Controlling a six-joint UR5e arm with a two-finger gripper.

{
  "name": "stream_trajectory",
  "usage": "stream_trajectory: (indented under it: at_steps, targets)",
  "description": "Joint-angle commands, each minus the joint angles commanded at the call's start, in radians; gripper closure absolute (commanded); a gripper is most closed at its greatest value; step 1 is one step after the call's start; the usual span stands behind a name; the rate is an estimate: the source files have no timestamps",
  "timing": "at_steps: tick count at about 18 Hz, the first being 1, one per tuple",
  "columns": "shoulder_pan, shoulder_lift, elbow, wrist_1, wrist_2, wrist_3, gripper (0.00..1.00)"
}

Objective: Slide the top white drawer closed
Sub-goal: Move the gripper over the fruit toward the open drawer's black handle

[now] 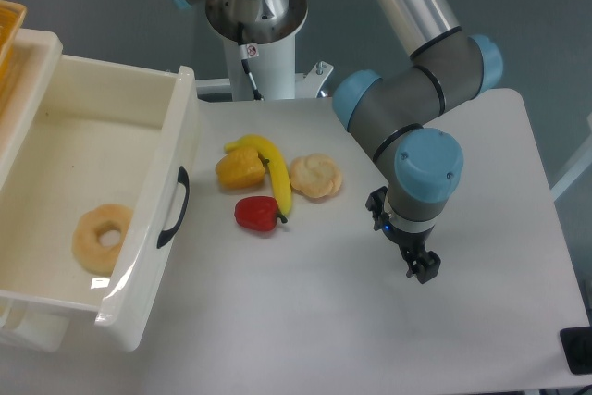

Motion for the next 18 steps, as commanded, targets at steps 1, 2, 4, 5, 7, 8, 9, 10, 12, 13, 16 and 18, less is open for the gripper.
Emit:
stream_trajectory:
  at_steps: [1, 2, 4, 5, 7, 8, 9, 10, 12, 13, 16, 18]
  targets:
    - [-0.003, -0.003, -0.003, 0.0, 0.003, 0.006, 0.0]
    - [-0.006, -0.003, -0.005, 0.0, 0.003, -0.003, 0.0]
    - [-0.011, 0.003, -0.014, 0.002, 0.002, -0.006, 0.0]
    - [-0.012, 0.008, -0.021, 0.002, 0.002, -0.008, 0.0]
    - [-0.031, 0.009, -0.046, 0.002, 0.009, -0.009, 0.0]
    - [-0.037, 0.015, -0.057, 0.006, 0.021, -0.014, 0.0]
    - [-0.041, 0.018, -0.063, 0.005, 0.053, -0.015, 0.0]
    - [-0.046, 0.02, -0.063, 0.002, 0.084, -0.023, 0.0]
    - [-0.049, 0.037, -0.067, 0.0, 0.103, -0.116, 0.0]
    - [-0.058, 0.038, -0.075, 0.002, 0.101, -0.164, 0.0]
    - [-0.078, 0.038, -0.078, -0.002, 0.107, -0.207, 0.0]
    - [-0.083, 0.038, -0.086, 0.0, 0.094, -0.259, 0.0]
